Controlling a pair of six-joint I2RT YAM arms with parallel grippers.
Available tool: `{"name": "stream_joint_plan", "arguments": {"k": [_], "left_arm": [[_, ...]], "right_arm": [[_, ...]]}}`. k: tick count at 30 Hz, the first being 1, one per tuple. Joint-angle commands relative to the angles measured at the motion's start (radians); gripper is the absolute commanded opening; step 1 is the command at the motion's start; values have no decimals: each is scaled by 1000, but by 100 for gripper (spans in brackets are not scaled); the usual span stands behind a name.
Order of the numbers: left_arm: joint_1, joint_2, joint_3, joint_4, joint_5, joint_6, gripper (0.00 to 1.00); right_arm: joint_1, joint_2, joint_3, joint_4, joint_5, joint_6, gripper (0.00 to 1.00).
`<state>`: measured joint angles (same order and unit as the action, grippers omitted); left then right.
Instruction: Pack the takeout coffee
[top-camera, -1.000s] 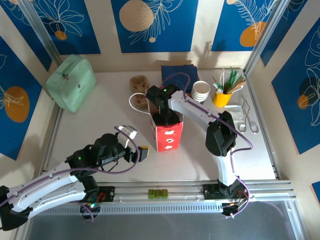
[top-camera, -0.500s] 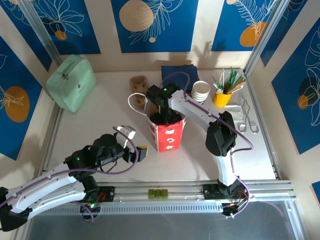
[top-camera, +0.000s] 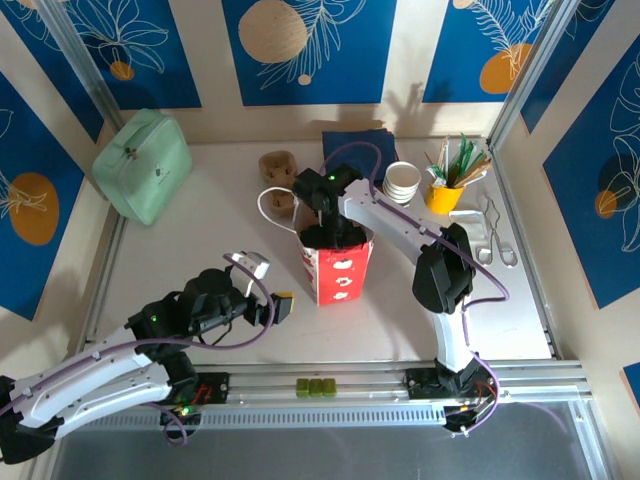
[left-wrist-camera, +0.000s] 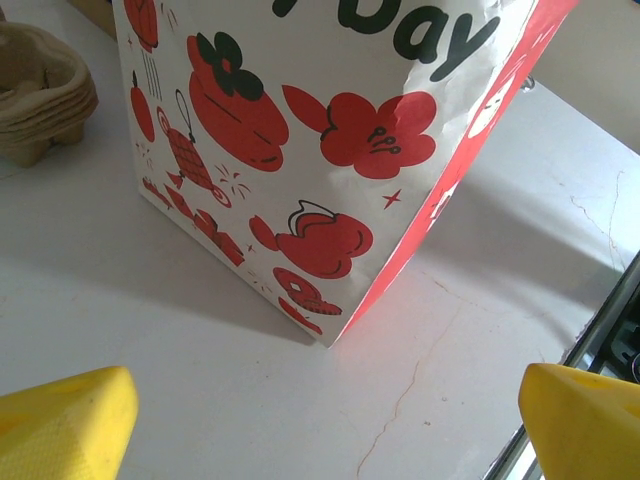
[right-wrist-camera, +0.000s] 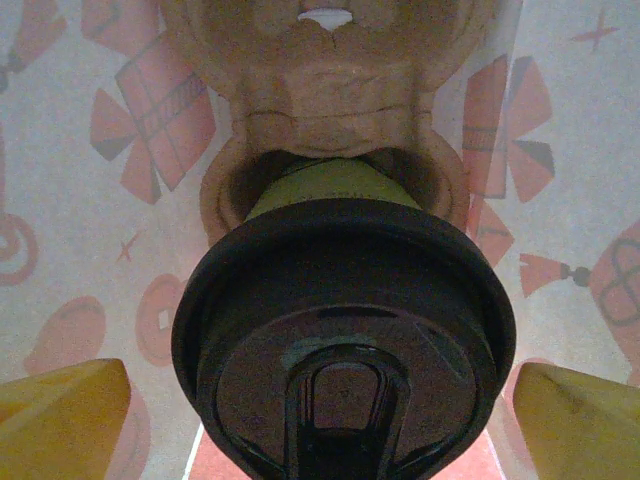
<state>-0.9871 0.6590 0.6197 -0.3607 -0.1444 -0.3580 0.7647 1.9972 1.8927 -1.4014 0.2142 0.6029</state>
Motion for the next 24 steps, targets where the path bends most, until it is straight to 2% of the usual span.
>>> {"name": "stream_joint_plan", "arguments": {"k": [1, 4, 13, 24], "left_arm": [[-7, -14, 15, -8, -23, -7, 98], [-7, -15, 13, -9, -23, -8, 97], [-7, -16, 9, -2, -27, -10, 98], [-7, -18, 13, -10, -38, -17, 98]], "right_arm": [[1, -42, 38, -31, 10, 3, 99], [1, -45, 43, -34, 15, 6, 100], [2, -51, 55, -46, 17, 11, 86], [4, -61, 84, -64, 30, 15, 77]]}}
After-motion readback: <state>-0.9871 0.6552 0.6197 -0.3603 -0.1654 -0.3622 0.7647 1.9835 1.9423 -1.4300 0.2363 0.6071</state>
